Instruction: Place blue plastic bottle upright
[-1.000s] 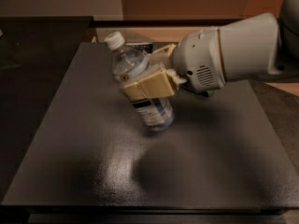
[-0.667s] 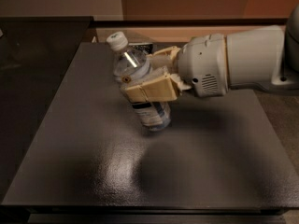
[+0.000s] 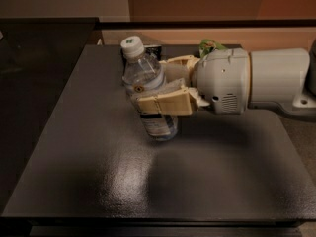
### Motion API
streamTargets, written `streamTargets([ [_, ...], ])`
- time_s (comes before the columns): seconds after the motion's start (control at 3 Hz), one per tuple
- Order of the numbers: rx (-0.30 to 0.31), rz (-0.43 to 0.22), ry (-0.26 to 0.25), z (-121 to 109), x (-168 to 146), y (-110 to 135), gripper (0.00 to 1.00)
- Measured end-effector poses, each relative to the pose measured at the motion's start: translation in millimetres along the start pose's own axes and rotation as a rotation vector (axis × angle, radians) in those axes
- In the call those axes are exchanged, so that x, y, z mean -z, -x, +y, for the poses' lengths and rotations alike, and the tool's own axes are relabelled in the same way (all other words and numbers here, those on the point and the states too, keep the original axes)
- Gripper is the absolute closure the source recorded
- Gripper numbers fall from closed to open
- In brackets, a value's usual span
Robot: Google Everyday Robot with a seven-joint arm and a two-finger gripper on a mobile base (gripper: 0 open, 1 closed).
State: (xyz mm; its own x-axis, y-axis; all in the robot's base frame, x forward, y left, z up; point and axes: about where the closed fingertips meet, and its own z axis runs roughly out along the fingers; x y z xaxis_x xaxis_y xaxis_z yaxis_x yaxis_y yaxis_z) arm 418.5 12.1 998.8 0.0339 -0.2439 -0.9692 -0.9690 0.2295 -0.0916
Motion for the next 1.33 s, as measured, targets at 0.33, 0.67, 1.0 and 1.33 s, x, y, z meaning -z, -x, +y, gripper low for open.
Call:
streamTargets([
  [0.33, 0.004, -0.026, 0.012, 3, 1, -6, 1.00],
  [0.67, -0.003, -0.044, 0.019, 3, 2, -14, 1.00],
  [1.0, -0.018, -0.069, 0.031, 1, 3, -23, 1.00],
  [1.33, -0.032, -0.097, 0.042, -1, 4, -32, 1.00],
])
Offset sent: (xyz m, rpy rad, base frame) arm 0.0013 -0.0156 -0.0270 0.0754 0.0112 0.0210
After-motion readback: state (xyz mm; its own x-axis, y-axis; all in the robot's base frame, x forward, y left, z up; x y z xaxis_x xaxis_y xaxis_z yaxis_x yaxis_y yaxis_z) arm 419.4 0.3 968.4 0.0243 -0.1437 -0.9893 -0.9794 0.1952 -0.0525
